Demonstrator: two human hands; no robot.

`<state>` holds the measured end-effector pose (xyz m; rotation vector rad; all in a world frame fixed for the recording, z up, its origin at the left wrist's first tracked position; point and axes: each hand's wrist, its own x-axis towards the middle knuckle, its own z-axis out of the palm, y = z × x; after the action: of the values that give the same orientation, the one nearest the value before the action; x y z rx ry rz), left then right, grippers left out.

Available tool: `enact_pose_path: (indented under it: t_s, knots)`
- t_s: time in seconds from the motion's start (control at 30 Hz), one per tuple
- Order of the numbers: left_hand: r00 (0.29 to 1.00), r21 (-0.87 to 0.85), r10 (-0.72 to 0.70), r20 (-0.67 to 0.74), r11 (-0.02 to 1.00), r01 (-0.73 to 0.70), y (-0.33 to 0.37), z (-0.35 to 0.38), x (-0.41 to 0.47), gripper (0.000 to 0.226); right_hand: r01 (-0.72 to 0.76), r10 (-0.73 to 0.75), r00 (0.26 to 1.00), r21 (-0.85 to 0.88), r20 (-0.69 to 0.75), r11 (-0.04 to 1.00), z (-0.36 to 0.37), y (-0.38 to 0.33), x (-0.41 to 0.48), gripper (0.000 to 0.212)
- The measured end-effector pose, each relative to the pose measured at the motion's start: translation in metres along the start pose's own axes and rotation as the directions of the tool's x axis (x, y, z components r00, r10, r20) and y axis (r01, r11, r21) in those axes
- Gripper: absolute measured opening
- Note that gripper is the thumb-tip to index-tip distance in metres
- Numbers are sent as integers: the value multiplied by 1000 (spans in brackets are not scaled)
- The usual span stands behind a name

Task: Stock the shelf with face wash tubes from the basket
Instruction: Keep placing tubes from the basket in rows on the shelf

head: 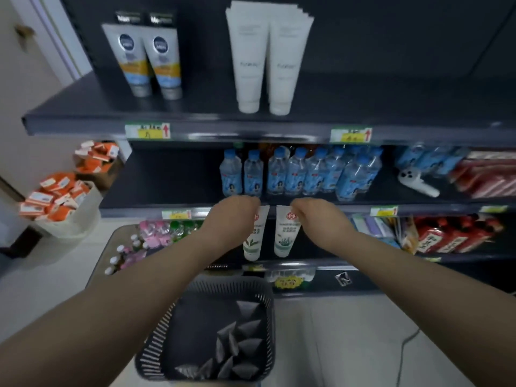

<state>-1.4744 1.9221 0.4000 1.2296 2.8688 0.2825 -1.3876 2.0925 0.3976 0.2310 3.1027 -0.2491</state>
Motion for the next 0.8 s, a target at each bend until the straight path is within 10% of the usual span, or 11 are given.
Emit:
enact_pose_path:
  t_s: [0.8]
  knots:
    - [988,-25,-26,-153,999,22,200,-109,128,22,87,-68,974,79,-214,993,-187,202,-25,23]
